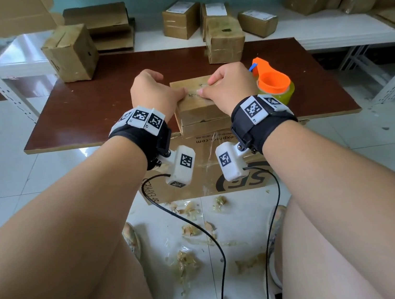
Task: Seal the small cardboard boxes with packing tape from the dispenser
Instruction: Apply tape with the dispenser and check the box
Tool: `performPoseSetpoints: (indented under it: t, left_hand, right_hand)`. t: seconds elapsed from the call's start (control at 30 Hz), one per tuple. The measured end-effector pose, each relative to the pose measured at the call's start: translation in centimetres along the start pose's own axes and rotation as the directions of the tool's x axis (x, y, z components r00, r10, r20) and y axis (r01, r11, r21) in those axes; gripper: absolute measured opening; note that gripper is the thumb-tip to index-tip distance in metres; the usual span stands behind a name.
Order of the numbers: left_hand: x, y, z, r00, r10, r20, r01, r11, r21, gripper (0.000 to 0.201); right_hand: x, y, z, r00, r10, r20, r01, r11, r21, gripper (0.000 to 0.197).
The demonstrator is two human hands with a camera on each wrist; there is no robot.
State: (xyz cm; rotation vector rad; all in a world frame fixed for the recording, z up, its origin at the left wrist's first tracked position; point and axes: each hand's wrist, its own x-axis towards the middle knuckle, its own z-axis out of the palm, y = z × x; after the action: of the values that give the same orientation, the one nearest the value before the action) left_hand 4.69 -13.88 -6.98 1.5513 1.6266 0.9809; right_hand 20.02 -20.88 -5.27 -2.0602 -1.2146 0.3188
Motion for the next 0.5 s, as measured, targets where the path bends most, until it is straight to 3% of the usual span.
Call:
performPoseSetpoints:
  t: [0.1,0.2,0.3,0.37,0.4,0.5]
  left_hand:
    - [0.1,0.0,0.1,0.999,-0.043,0.023,0.044,0.999,-0.015,0.057]
    - [0.1,0.1,-0.2,0.974,-0.203,0.105,0.218,0.962,-0.167,0.065]
    - [-0.7,0.5,-0.5,0.894,-0.313,0.32,0.411,0.859,-0.306,0.033]
    - [-1.5,0.6,-0.7,0.847,-0.324,0.421,0.483,0.802,-0.353,0.019]
    - [-1.6,0.5,-0.7,0.847,-0.319,0.426,0.486,0.789,-0.376,0.019]
    - [-1.9,0.5,-1.1,0.906,-0.257,0.335,0.399,0.781,-0.479,0.011]
  right_hand:
    - [-0.3,-0.2,0.1,0.999,-0.006,-0.034,0.005,1.0,-0.031,0.033]
    - [-0.1,0.1,0.1,0.995,0.085,-0.05,-0.087,0.995,-0.048,0.074]
    - [0.2,-0.2,-0.3,0.95,0.294,0.105,-0.304,0.948,0.09,0.099]
    - [0.3,-0.4,-0.3,0.921,0.345,0.181,-0.374,0.912,0.167,0.094]
    - [0.3,-0.3,-0.2,0.926,0.332,0.182,-0.367,0.906,0.212,0.089]
    - [-0.1,-0.3,-0.4,0.967,0.229,0.107,-0.253,0.893,0.372,0.067]
